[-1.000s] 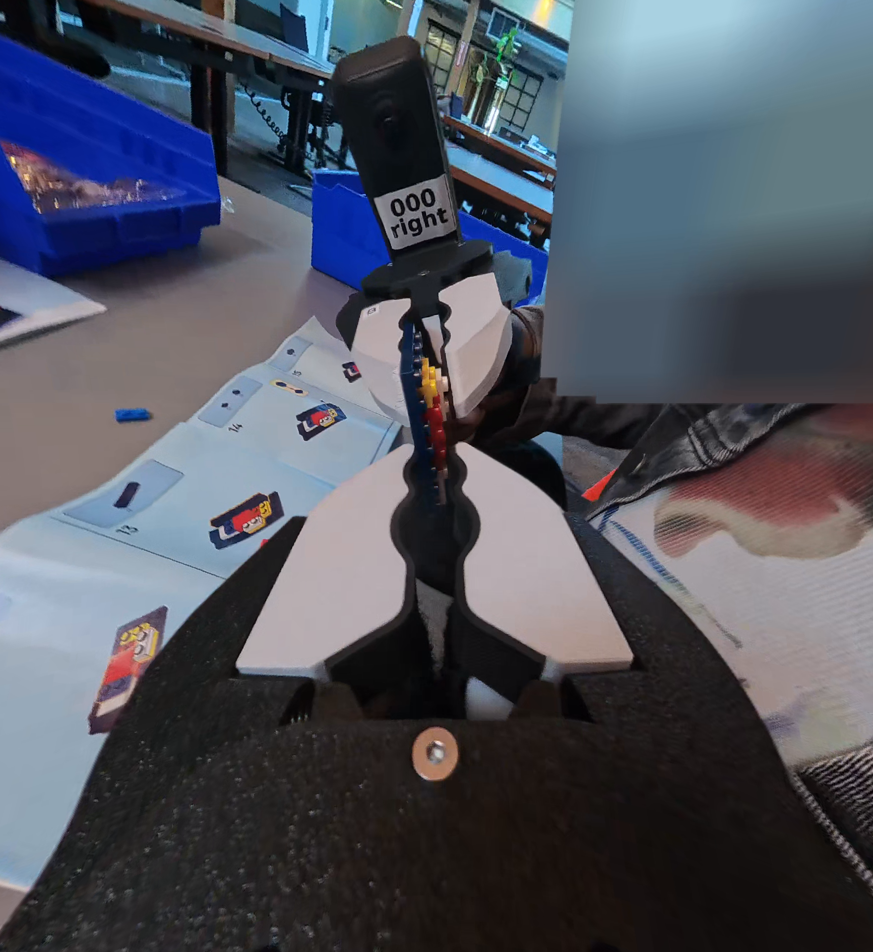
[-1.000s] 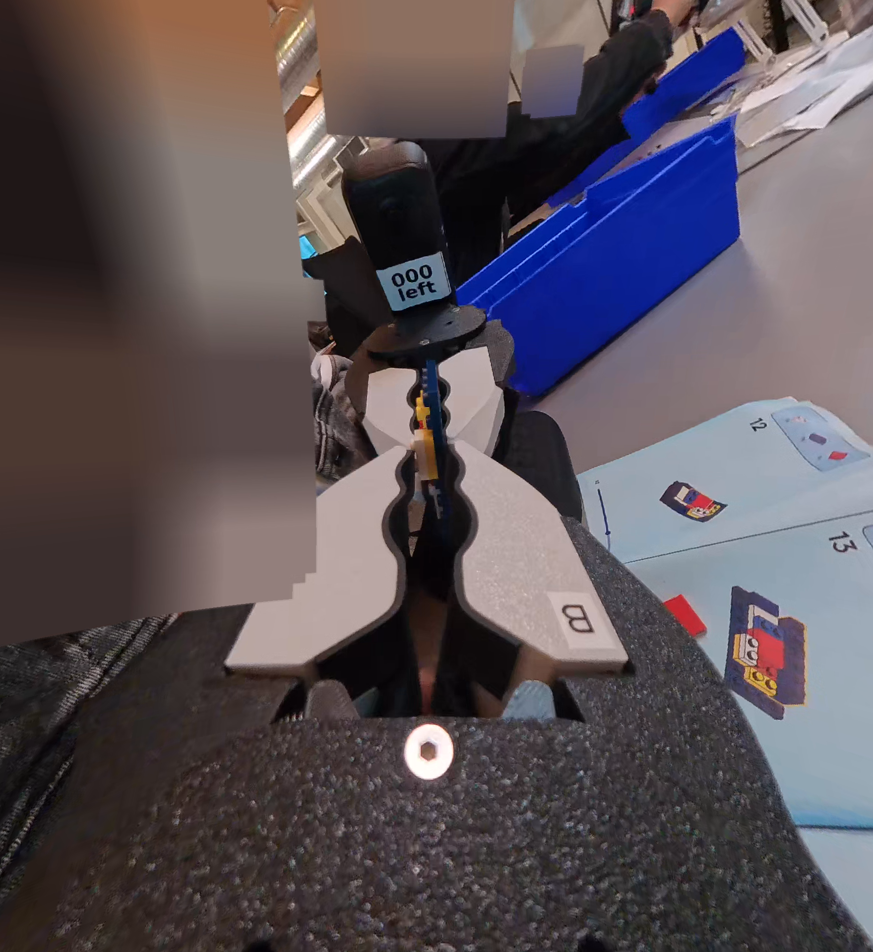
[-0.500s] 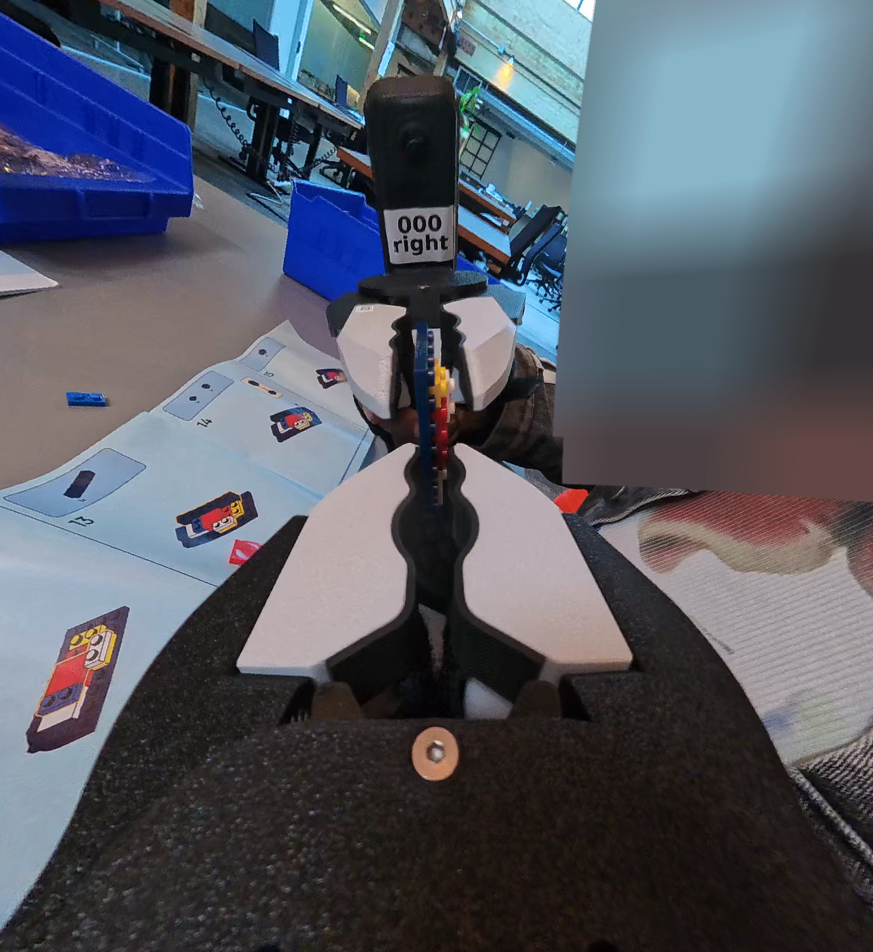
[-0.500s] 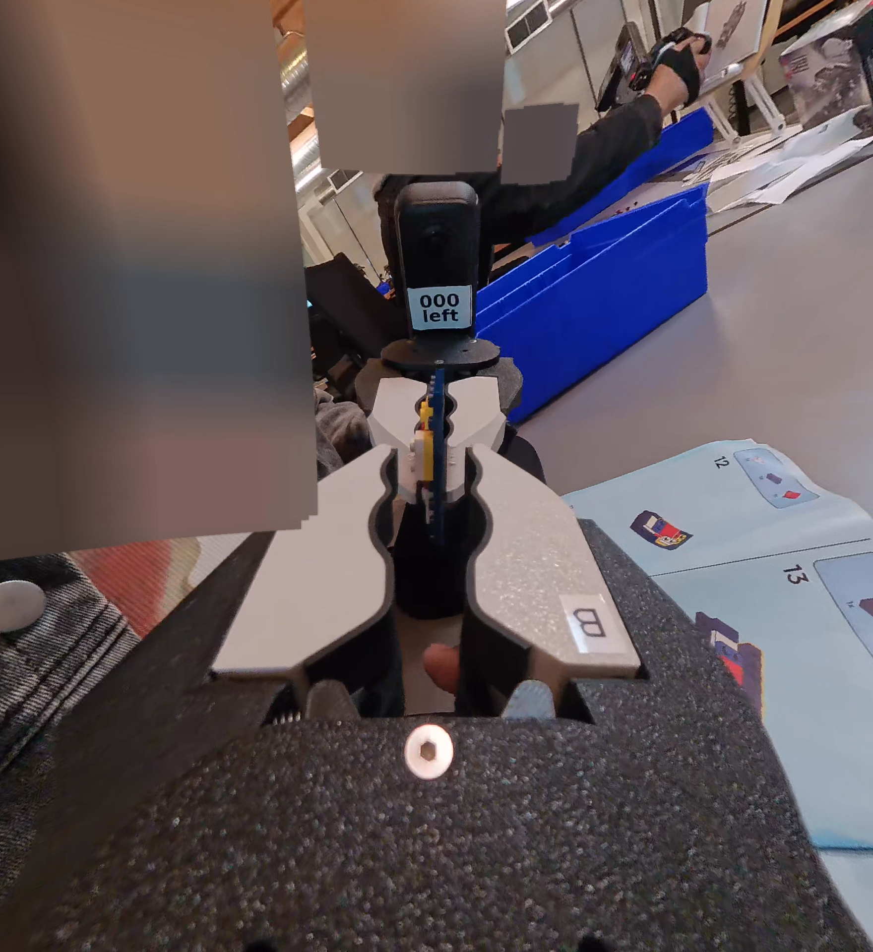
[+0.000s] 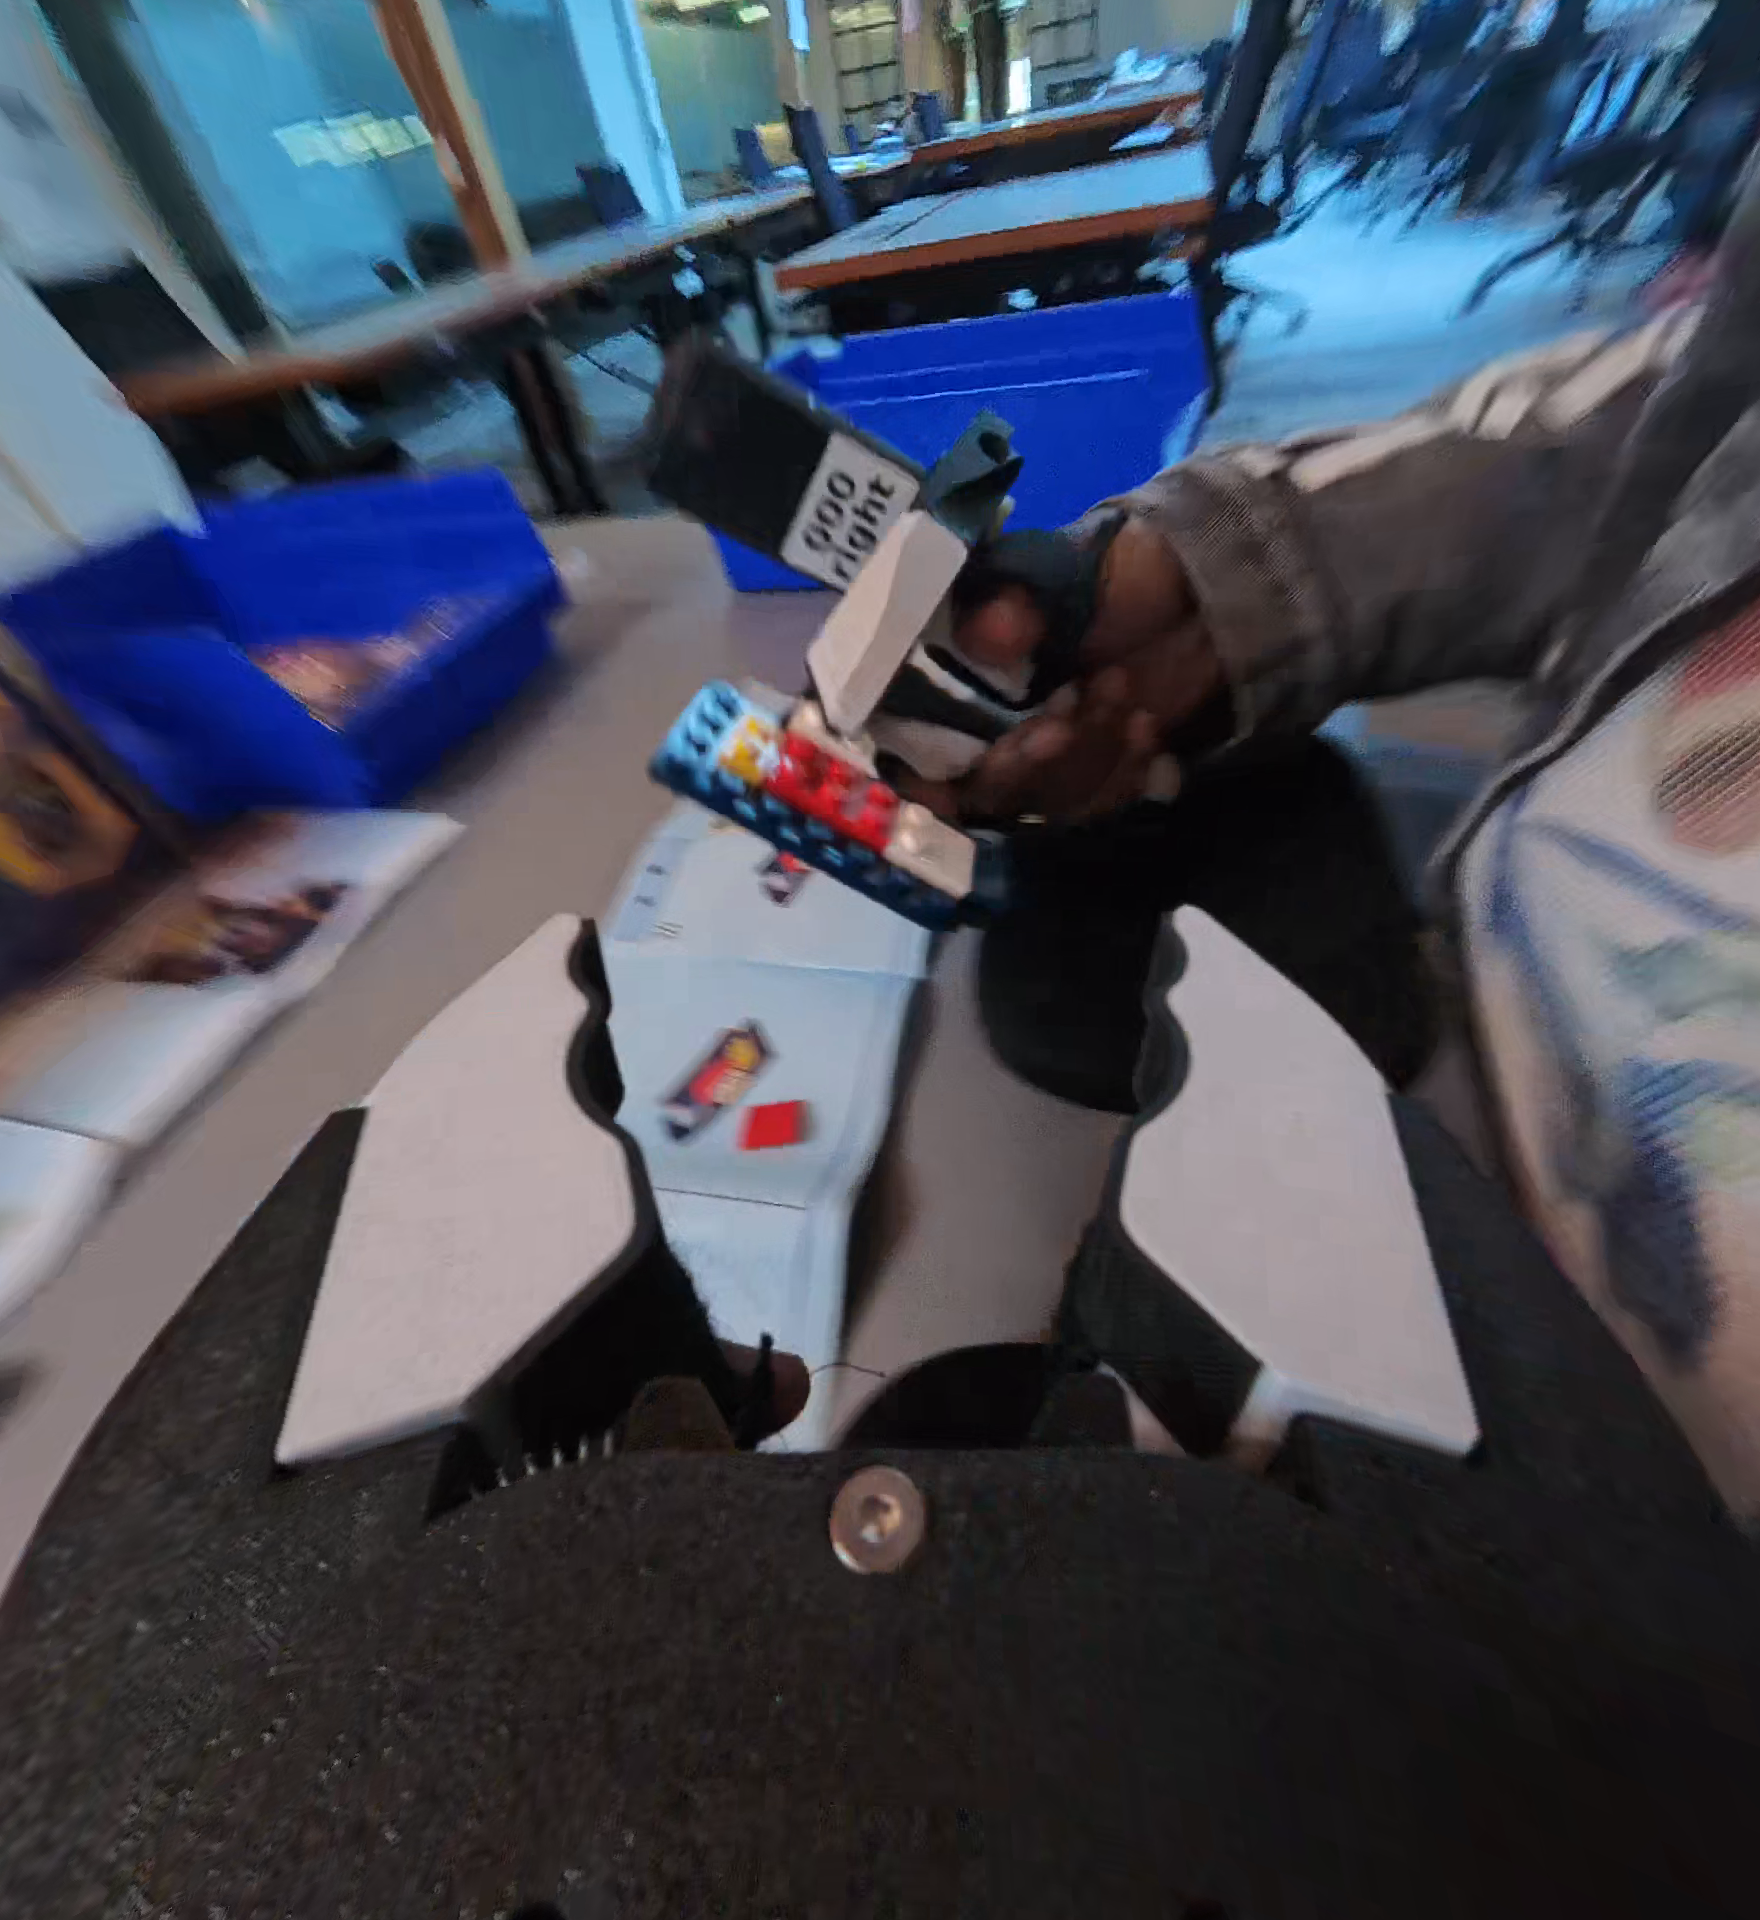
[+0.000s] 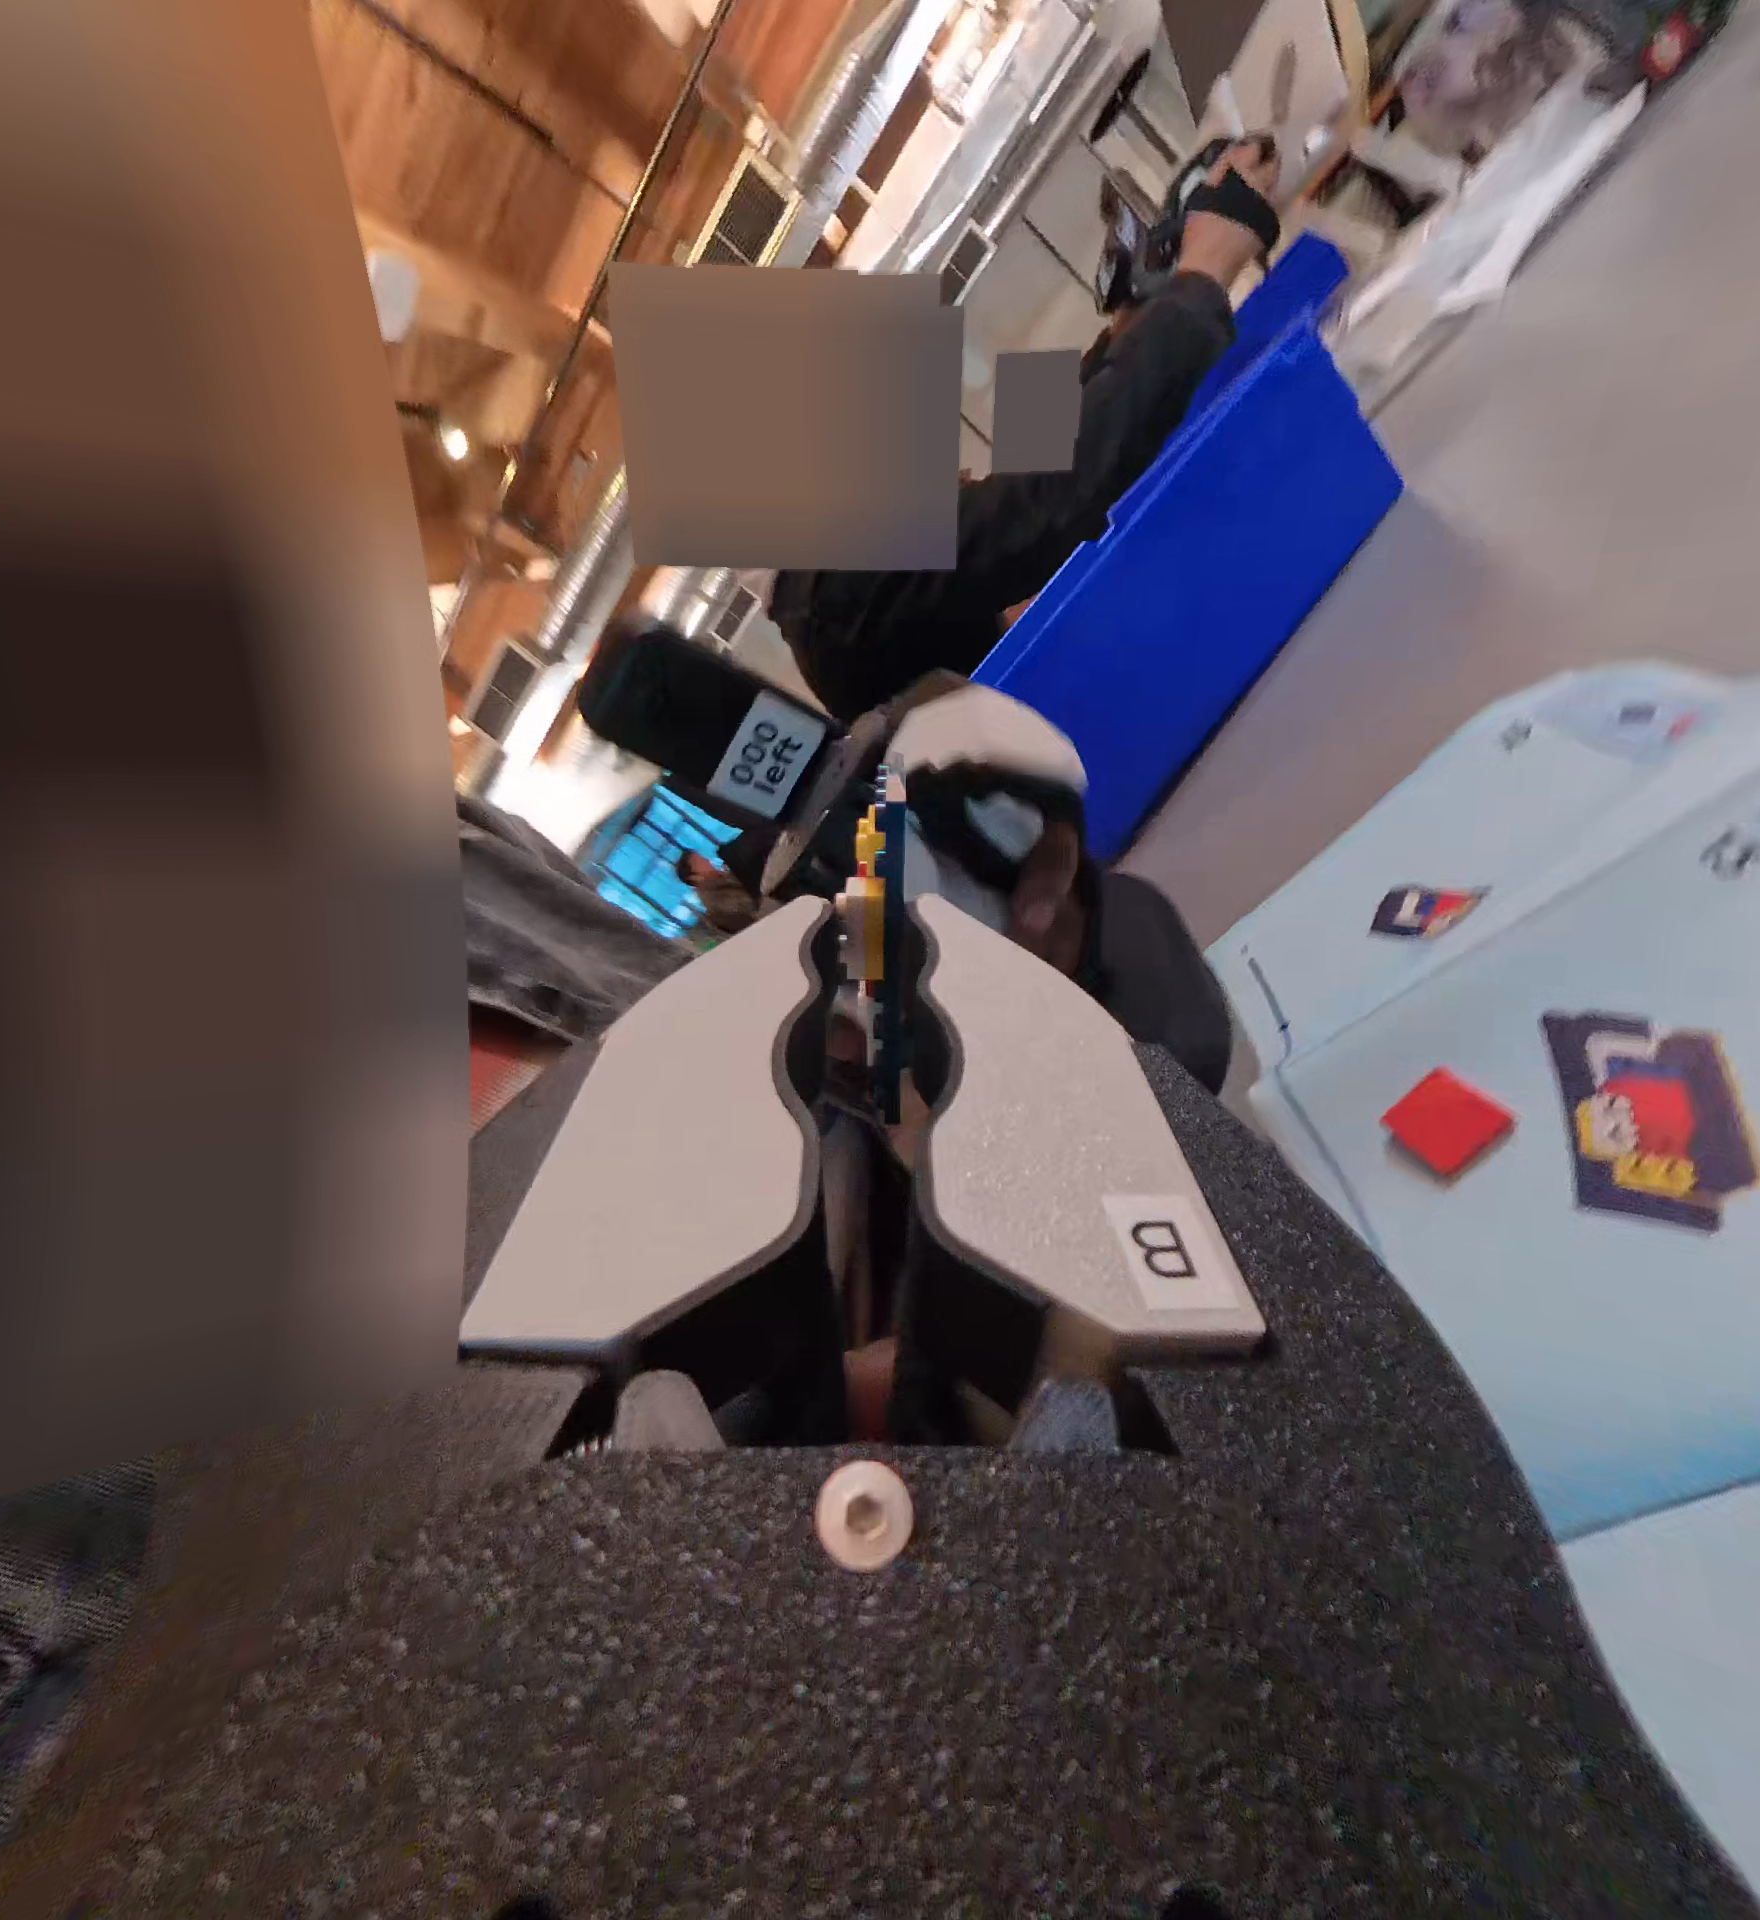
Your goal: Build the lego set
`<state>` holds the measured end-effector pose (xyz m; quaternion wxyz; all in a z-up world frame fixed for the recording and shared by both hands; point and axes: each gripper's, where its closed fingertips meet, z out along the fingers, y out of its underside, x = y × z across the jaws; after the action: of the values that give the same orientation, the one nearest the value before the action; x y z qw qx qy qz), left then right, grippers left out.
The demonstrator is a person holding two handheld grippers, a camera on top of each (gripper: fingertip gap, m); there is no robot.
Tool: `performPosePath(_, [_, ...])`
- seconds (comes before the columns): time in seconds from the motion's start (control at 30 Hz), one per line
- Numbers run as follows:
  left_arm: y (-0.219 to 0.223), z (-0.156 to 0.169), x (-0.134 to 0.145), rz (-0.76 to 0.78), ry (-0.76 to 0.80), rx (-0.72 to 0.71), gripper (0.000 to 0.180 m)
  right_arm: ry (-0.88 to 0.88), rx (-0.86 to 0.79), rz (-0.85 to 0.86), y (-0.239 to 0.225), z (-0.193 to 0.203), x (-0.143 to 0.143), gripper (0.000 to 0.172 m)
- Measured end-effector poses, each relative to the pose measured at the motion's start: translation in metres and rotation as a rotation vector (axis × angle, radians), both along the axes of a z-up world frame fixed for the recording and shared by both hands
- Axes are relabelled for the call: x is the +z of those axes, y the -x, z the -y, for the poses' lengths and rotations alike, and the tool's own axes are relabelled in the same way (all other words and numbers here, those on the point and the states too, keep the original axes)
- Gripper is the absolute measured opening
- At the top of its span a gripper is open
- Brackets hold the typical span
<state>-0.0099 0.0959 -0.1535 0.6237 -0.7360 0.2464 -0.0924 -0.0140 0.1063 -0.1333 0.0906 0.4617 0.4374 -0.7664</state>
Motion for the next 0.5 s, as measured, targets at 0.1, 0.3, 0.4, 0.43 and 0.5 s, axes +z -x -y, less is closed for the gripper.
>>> performPosePath(0.1, [-0.001,-0.005,0.008,-0.228,-0.150,0.002,0.097,0.086,0.070,0.093,0.000,0.006,-0.004,0.011])
performPosePath(0.3, [-0.007,-0.006,0.004,-0.287,-0.171,-0.055,0.092,0.121,0.130,0.091,-0.002,0.013,0.000,0.011])
performPosePath(0.4, [-0.008,-0.005,-0.003,-0.330,-0.164,-0.043,0.089,0.137,0.132,0.089,-0.003,0.016,-0.001,0.011])
performPosePath(0.43, [-0.009,-0.005,-0.004,-0.335,-0.169,-0.035,0.089,0.142,0.135,0.091,-0.004,0.018,-0.002,0.011])
performPosePath(0.5, [-0.010,-0.005,-0.003,-0.338,-0.183,-0.022,0.086,0.155,0.141,0.098,-0.005,0.020,-0.002,0.011])
